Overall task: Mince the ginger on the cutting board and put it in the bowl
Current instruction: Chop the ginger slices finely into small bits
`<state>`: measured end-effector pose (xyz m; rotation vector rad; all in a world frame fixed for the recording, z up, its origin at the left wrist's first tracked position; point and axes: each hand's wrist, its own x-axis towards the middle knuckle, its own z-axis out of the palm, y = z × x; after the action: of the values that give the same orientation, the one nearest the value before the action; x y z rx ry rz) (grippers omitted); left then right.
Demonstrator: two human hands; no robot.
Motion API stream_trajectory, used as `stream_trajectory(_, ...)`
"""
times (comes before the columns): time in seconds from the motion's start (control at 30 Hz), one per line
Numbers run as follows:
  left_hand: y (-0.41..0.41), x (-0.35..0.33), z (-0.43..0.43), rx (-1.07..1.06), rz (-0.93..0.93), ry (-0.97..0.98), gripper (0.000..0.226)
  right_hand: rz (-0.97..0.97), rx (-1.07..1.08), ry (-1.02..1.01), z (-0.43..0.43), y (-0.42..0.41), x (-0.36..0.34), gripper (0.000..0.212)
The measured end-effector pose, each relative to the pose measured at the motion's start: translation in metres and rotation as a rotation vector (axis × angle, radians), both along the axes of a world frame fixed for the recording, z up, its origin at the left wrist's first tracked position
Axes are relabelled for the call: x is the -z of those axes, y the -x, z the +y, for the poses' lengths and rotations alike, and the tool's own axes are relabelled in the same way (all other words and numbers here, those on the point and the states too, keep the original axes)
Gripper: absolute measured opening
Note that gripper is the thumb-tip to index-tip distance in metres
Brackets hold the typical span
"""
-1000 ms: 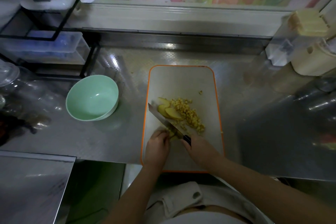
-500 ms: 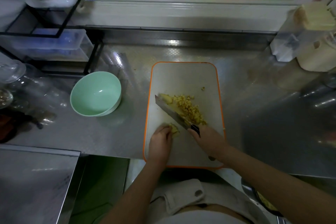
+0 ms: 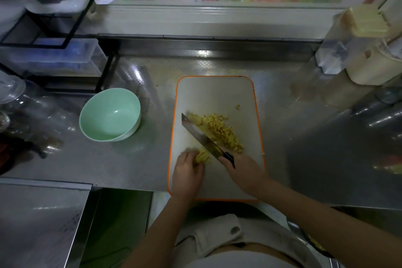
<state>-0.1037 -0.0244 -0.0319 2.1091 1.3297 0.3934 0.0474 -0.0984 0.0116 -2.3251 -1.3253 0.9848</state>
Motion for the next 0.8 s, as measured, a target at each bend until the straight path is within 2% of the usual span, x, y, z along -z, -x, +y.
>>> stream_trajectory(0.2, 0.004, 0.006, -0.003, 0.012, 0.078, -0.029, 0.042, -0.014, -0.007, 0.066, -0.002, 0.003, 0.0, 0.042)
stream_trajectory(0.5, -0.002, 0.002, -0.003, 0.027, 0.058, 0.052, 0.056, 0.024, -0.057, 0.039, -0.002, 0.014, 0.001, 0.041)
stream_trajectory(0.67, -0.005, 0.001, -0.002, 0.003, 0.052, 0.052, 0.054, 0.026, -0.031, 0.007, -0.003, 0.011, -0.004, 0.037)
stream_trajectory(0.8, -0.003, -0.001, -0.001, 0.005, 0.065, 0.034, 0.039, 0.037, -0.014, -0.01, -0.004, 0.01, -0.008, 0.038)
